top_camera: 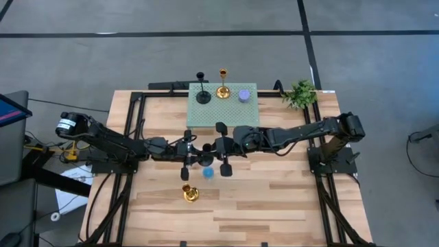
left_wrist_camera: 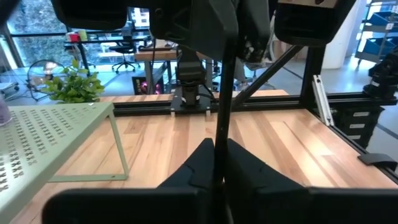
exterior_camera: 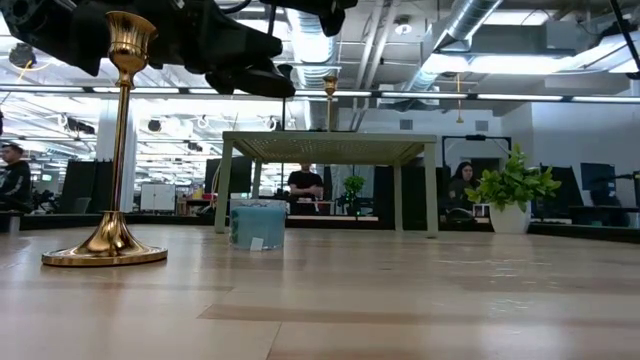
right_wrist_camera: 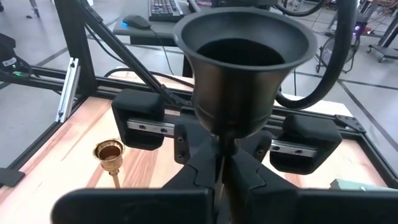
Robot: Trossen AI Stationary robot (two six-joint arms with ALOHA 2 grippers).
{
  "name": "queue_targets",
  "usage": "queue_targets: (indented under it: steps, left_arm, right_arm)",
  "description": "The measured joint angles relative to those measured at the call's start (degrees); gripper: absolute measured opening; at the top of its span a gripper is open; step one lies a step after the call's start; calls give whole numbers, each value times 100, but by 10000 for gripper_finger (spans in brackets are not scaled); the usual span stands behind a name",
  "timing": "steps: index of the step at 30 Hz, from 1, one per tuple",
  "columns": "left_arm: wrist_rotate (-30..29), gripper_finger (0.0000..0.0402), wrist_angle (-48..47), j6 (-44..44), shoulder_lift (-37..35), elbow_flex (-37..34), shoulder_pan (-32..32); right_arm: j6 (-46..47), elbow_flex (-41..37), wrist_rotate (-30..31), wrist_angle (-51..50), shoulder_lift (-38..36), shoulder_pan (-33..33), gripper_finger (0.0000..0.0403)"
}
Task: Pick & Place candle stick holders
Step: Put the black candle holder on the shelf aligned with the black candle holder
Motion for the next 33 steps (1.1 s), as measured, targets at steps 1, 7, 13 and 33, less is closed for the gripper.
queue_targets:
  steps: [1, 7, 13, 33]
  left_arm:
    - [-52, 27, 0, 14, 0, 0, -1]
    - [-153, 13, 7, 156, 0, 0, 84]
    - [-166, 14, -53, 160, 4, -7, 149]
    - [-395, 13, -35, 342, -604, -4, 651]
  right_arm:
    - [-1, 0, 3, -7, -4, 0, 9]
    - [-2, 0, 51, -41, -13, -4, 40]
    - [-2, 11, 114, -339, -45, -28, 47]
    - [58, 0, 133, -1995, -953, 374, 47]
